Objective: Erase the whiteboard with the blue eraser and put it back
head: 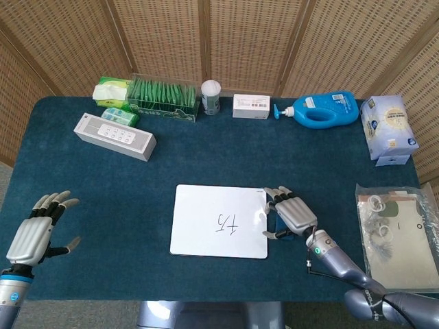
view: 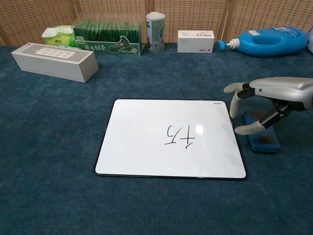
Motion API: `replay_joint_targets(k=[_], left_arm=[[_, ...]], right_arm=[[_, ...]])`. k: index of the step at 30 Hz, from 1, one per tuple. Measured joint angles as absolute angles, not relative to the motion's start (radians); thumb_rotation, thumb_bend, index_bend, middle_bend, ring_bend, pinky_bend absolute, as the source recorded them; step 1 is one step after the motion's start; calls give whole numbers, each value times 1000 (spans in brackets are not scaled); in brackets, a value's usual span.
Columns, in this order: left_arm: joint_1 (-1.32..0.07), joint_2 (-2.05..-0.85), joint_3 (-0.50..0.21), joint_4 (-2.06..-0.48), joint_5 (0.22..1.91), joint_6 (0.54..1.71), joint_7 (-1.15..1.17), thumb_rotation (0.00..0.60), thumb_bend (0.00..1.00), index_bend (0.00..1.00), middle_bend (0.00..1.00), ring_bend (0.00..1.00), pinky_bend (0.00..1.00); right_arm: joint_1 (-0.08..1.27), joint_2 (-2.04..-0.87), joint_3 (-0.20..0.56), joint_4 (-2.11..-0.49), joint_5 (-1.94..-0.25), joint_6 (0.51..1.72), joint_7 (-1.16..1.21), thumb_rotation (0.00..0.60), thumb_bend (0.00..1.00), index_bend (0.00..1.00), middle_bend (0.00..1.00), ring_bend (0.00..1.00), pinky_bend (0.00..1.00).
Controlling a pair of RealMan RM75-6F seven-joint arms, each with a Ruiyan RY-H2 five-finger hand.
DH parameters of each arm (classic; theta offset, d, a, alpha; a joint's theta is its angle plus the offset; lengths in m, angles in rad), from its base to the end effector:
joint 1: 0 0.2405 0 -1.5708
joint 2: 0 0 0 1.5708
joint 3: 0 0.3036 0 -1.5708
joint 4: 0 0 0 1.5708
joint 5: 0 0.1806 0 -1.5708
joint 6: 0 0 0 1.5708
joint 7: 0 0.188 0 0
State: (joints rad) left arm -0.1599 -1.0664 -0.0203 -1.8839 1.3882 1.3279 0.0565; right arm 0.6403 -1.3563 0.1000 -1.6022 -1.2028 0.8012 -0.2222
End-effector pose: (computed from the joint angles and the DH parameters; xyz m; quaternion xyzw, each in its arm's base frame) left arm -0.3059 0.2357 0.1751 -0.5936 -0.4904 -0.3789 0.5135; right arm -0.2257 -0.3634 0.0216 0.7762 -0.4262 0.2927 0.3607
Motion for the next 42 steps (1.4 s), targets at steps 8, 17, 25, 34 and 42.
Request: replay_joint_targets(k=[8,17,25,34,42], left_arm=[[-158,-1068,-19,-1870,1390,1329,41,600,322,189,116,38,0],[-159,-1070,-20,-1868,1394,1329,40,600,323,189,116,38,0],[-161,-1071,-19,-1876,1400,1330,51,600,323,188,116,38,0],[-158,-1070,-18,-1888,1406,1338,60,600,323,189,116,38,0],[-160,-1071,-17,-1893,1413,1339,64,600,323,189,116,38,0]], right_arm=[[679,-1369,96,-1584,-1131,767,-290,253,236,362,0,0,0],[706,-1369,81,-1582,-1056,772,-370,173,236,413,0,0,0],[708,-1341,64,-1597,-1015,802,-404,167,234,445,0,0,0],[691,-1310,44,-1599,-991,828,-404,168,232,454,0,0,0],[678,-1288,30,-1606,-966,853,-418,167,235,456,0,0,0]])
